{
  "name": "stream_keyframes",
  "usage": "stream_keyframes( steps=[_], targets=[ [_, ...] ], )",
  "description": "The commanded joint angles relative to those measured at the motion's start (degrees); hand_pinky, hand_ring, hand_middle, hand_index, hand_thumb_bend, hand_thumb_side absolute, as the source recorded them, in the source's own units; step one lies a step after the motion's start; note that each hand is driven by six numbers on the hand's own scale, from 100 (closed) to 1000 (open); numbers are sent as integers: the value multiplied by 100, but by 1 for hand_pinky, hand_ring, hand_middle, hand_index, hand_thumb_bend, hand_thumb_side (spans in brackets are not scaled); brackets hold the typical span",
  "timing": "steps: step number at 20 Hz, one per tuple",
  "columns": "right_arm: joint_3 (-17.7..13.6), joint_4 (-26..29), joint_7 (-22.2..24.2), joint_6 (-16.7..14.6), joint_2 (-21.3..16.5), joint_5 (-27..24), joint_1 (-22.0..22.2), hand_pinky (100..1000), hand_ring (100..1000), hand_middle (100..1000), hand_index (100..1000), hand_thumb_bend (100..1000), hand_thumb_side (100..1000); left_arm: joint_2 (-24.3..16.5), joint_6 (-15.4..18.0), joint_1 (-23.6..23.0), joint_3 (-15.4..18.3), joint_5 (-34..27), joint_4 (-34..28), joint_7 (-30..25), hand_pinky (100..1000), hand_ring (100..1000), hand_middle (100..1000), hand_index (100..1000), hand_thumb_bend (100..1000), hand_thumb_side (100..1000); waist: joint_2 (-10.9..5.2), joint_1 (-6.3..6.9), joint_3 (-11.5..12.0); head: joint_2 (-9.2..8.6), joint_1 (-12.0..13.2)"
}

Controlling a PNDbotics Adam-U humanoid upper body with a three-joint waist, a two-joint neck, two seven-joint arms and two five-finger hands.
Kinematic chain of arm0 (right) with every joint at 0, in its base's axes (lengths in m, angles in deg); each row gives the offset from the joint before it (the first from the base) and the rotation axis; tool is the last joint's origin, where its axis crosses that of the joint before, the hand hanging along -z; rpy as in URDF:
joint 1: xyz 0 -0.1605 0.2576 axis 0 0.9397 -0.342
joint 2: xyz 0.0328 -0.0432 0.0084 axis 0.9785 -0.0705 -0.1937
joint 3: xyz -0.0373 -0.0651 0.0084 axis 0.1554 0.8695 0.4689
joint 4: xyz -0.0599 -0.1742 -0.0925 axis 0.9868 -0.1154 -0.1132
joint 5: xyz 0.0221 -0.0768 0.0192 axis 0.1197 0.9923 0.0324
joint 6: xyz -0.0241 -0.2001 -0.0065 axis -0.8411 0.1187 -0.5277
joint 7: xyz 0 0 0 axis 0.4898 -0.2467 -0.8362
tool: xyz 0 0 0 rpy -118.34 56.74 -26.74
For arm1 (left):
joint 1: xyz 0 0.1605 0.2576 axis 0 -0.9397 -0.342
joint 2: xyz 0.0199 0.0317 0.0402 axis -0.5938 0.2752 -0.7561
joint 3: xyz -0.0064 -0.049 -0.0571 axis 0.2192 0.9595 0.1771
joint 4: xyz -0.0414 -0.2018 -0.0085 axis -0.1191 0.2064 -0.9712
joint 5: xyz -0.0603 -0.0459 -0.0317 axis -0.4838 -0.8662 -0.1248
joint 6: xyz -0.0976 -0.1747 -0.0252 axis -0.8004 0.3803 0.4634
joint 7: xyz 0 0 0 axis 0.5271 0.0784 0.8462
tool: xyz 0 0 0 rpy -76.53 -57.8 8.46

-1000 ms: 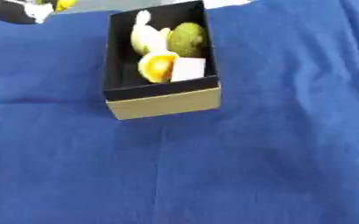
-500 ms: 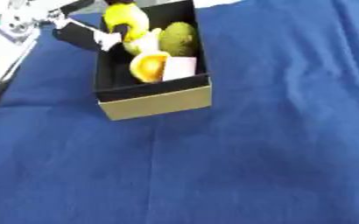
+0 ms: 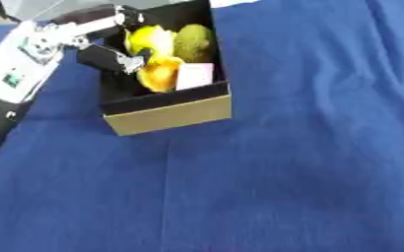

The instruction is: Pick up objects on the table and place them in the box.

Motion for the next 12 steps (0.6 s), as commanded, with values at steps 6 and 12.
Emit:
stream_keyframes(
  steps=[6,12],
  targets=[
    [-58,86,-5,16,-45,-74,-12,751,777,720,781,100,532,-120,169,111,289,-28,-189,336,858,795,786,911,113,413,-188,-57,31,47,-57],
    [-116,86,-22,-15,-107,-130,52,752,778,721,782,100,531,-289,12,-3,481,-560,-901,530,848,779,765,892,100,397,-349,-142,152,121,-126]
  ],
)
